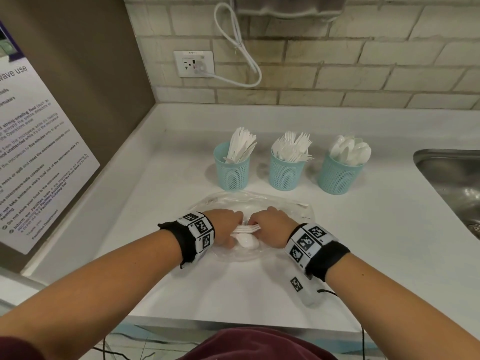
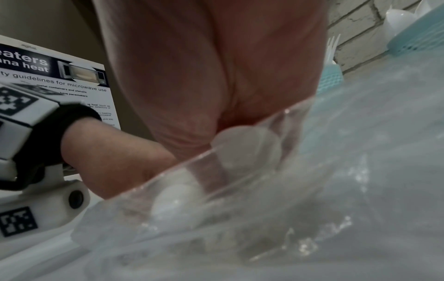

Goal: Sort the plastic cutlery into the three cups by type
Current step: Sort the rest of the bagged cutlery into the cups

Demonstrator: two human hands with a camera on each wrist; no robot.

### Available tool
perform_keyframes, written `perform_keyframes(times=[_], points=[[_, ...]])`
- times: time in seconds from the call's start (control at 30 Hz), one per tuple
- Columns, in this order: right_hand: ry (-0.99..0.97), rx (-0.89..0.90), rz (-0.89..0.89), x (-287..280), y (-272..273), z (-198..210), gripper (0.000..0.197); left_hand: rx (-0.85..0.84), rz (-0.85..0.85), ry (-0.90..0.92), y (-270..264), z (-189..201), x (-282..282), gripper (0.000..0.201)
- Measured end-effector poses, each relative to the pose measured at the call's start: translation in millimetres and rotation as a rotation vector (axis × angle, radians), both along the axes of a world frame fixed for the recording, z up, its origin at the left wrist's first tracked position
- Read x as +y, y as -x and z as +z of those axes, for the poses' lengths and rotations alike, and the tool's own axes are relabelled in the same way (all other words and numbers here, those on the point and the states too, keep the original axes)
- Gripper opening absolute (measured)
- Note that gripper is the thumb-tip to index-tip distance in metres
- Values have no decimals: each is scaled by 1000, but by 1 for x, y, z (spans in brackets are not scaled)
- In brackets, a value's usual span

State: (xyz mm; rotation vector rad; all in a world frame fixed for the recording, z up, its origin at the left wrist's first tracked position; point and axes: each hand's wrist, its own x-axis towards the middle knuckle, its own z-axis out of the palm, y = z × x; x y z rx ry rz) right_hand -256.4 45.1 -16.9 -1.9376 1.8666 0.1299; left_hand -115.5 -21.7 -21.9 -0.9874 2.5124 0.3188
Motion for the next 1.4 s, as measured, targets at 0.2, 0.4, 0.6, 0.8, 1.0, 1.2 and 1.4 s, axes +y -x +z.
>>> perform_keyframes(times=[0.2,0.4,0.6,0.8,1.0,1.2,1.4], points=[[0,-53,-110,6,21,13,27,104,-23,-38,-6,-2,-4,28],[22,-288,-276,12,46,25,39,204,61,-88,-13,1,-9,29],[87,-605,-339,5,49,27,42,452,162,-193,-13,5,-18,42],[494,-1111,-396,-6,26,69,46,895,293,-475,6,26,-12,38],[609,-1145,-210,-16,15,102,25,1110,299,-595,27,32,-6,15],[471,-940,-156,-27,10,67,21,1069,439,-663,27,8,-6,14],[344,-1097,-231,-30,17,57,48,978,434,-806,21,4,-3,8]])
